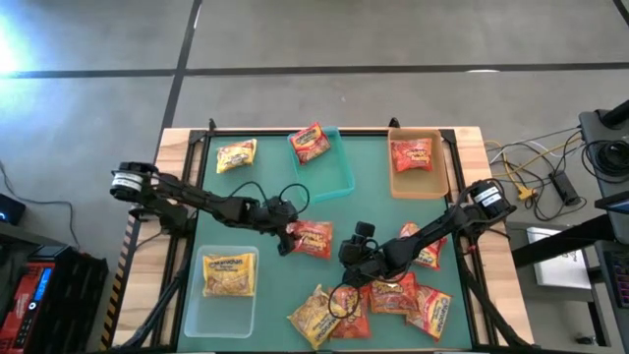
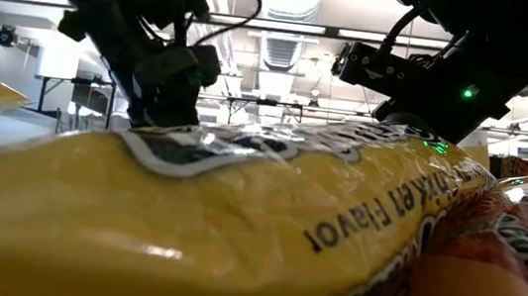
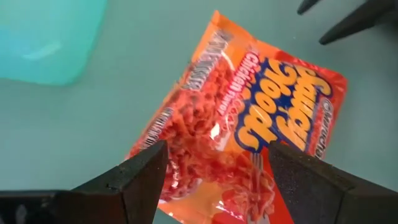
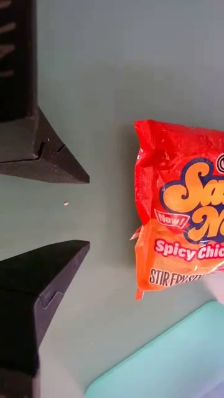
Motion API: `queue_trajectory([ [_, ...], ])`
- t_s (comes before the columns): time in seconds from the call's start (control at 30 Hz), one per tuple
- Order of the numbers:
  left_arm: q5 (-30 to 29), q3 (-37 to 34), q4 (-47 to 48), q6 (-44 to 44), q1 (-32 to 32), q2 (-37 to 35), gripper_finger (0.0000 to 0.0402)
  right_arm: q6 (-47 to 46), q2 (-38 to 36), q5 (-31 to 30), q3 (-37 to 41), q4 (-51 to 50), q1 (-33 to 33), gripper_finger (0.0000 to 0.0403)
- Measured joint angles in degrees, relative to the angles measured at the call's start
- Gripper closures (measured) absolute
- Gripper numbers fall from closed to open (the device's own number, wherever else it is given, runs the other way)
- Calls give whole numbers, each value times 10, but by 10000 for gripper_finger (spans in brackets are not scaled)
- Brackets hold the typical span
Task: Sort Maruchan noodles
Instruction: Put the middle left orange noodle pack into the orange bin
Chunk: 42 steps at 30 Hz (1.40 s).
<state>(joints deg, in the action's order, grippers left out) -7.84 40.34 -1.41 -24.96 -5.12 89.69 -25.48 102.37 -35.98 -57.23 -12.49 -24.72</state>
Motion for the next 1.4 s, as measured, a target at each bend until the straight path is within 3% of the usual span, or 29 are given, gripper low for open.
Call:
queue_trajectory([
  [0.27, -116, -7, 44, -33, -45, -45, 139, 0, 0, 0, 0, 6, 0, 252],
  [0.47, -153, -16, 125, -63, -63, -98, 139, 0, 0, 0, 0, 13, 0, 252],
  [0.8, -158, -104, 61, -148, -64, -167, 139, 0, 0, 0, 0, 13, 0, 252],
  [1.03, -172, -141, -32, -100, -63, -182, 139, 0, 0, 0, 0, 14, 0, 252],
  [1.4, -156, -134, -40, -42, -61, -176, 139, 0, 0, 0, 0, 16, 0, 252],
])
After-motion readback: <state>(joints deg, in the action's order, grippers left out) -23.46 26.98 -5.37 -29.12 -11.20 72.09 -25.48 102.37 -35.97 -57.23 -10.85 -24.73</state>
